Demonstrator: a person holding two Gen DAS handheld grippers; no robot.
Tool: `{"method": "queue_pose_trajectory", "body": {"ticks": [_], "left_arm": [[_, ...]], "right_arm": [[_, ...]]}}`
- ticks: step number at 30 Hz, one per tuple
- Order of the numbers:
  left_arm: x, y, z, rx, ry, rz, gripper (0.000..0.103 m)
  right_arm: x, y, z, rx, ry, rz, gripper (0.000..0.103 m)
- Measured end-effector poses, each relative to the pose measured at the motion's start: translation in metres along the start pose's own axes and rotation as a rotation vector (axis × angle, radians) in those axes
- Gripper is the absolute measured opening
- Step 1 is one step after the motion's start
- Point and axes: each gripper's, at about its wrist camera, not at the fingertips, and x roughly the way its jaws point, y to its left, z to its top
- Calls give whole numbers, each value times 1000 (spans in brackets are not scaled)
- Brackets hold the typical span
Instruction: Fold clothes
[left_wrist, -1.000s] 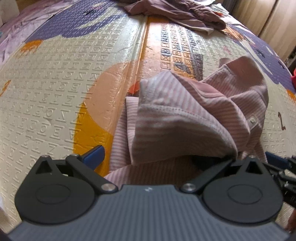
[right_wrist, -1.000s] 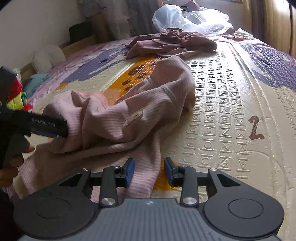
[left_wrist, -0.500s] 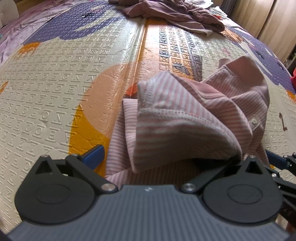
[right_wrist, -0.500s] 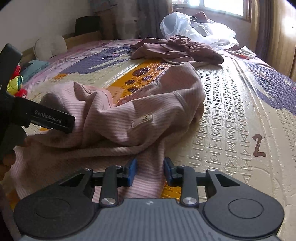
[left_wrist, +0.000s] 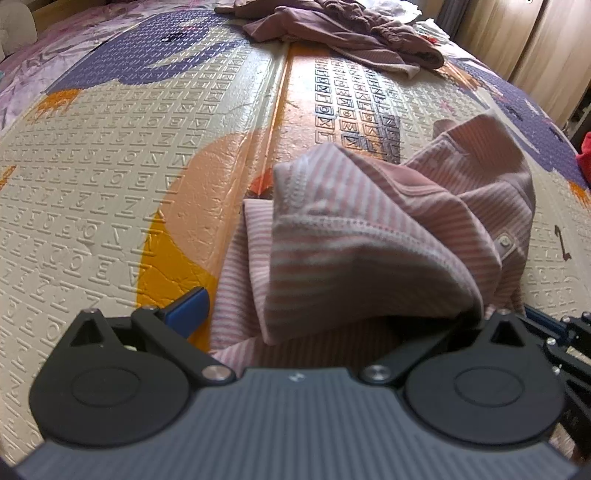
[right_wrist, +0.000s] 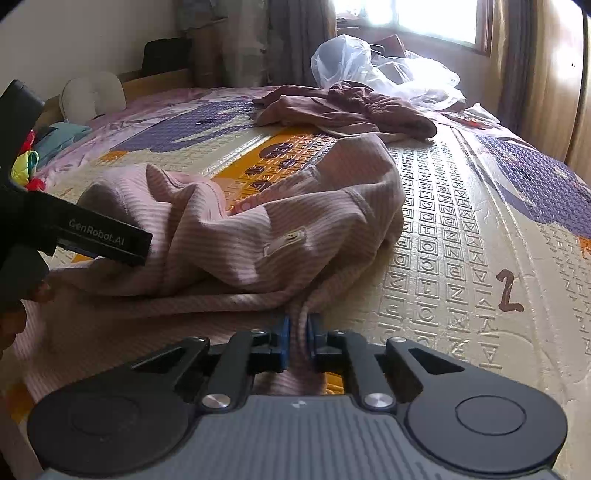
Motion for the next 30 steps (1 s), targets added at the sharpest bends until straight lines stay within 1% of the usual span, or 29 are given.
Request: {"method": "queue_pose_trajectory", "body": {"ticks": [5, 15, 20, 30], "left_arm": [[0, 0, 0, 1, -3, -3, 103], [-3, 5, 3, -46, 8, -18, 103], [-5, 11, 5, -98, 0, -40, 103], [-7, 10, 3, -105, -6, -39, 103]], "right_arm": [[0, 1, 1, -5, 6, -2, 11], [-7, -1, 7, -9, 3, 22, 8], [-12, 5, 9, -45, -12, 19, 8], [-18, 3, 10, -50, -14, 14, 8]]}}
